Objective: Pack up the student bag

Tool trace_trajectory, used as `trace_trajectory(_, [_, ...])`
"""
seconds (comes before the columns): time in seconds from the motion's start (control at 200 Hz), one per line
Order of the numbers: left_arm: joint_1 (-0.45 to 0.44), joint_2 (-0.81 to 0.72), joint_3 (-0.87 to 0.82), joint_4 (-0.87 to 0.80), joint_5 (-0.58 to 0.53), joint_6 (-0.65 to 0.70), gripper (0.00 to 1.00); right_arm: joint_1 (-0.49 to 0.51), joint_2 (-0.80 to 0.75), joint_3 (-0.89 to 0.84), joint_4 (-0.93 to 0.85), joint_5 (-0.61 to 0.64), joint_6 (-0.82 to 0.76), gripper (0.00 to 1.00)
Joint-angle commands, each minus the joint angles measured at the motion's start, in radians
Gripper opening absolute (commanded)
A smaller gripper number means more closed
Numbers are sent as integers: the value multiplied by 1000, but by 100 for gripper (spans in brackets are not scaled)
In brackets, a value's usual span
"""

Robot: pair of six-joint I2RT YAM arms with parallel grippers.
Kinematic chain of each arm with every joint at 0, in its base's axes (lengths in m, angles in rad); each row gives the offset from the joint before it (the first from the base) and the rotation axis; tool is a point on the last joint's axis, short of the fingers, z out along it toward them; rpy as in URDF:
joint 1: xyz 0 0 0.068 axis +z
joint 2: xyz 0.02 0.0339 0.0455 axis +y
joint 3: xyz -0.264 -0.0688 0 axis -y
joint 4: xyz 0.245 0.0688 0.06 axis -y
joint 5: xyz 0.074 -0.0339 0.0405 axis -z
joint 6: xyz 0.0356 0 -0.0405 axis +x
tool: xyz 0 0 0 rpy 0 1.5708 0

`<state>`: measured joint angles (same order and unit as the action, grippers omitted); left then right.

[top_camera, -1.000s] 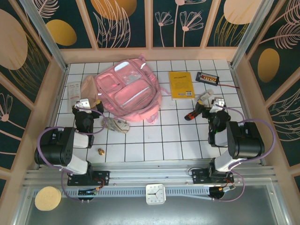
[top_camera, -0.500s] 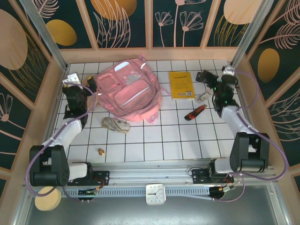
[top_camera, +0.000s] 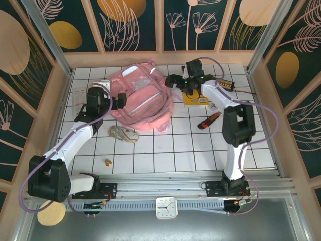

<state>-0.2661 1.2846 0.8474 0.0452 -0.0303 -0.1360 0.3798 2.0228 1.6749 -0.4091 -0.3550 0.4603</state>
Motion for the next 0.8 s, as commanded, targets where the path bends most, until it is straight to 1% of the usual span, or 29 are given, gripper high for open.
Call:
trace_trajectory(0.0, [-126, 56, 23, -58, 39, 132, 98, -8, 60, 102, -81, -29, 29, 98])
trace_trajectory(0.055, [-185, 93, 30, -59, 19, 152, 98, -6, 91, 127, -83, -39, 32, 96])
trace_trajectory(0.135, [-248, 152, 38, -36, 1, 160, 94, -6, 110, 134, -84, -39, 39, 95])
trace_trajectory(0.22, [-299, 221, 68, -3, -14, 165, 91, -7, 80, 85, -57, -26, 44, 95])
trace_trajectory(0.285, [-329, 295, 119, -20, -26, 175, 88, -12, 35, 40, -45, -8, 44, 95])
trace_trajectory(0.31, [-341, 323, 163, -31, -26, 179, 86, -17, 16, 22, -42, -4, 47, 95])
trace_trajectory(0.375, [-364, 388, 222, -47, -28, 190, 84, -32, -30, -18, -39, -4, 58, 95])
trace_trajectory(0.44, [-386, 423, 266, -45, -19, 197, 84, -48, -73, -54, -40, -9, 61, 95])
trace_trajectory(0.485, [-397, 476, 296, -46, -12, 198, 84, -55, -102, -81, -45, -1, 58, 95])
trace_trajectory(0.575, [-415, 543, 367, -80, 6, 190, 83, -73, -155, -126, -58, 1, 43, 95])
trace_trajectory(0.731, [-445, 656, 481, -140, 7, 181, 82, -127, -199, -181, -58, -36, 25, 95])
trace_trajectory(0.791, [-449, 714, 528, -177, -3, 158, 82, -149, -205, -185, -59, -55, 18, 95])
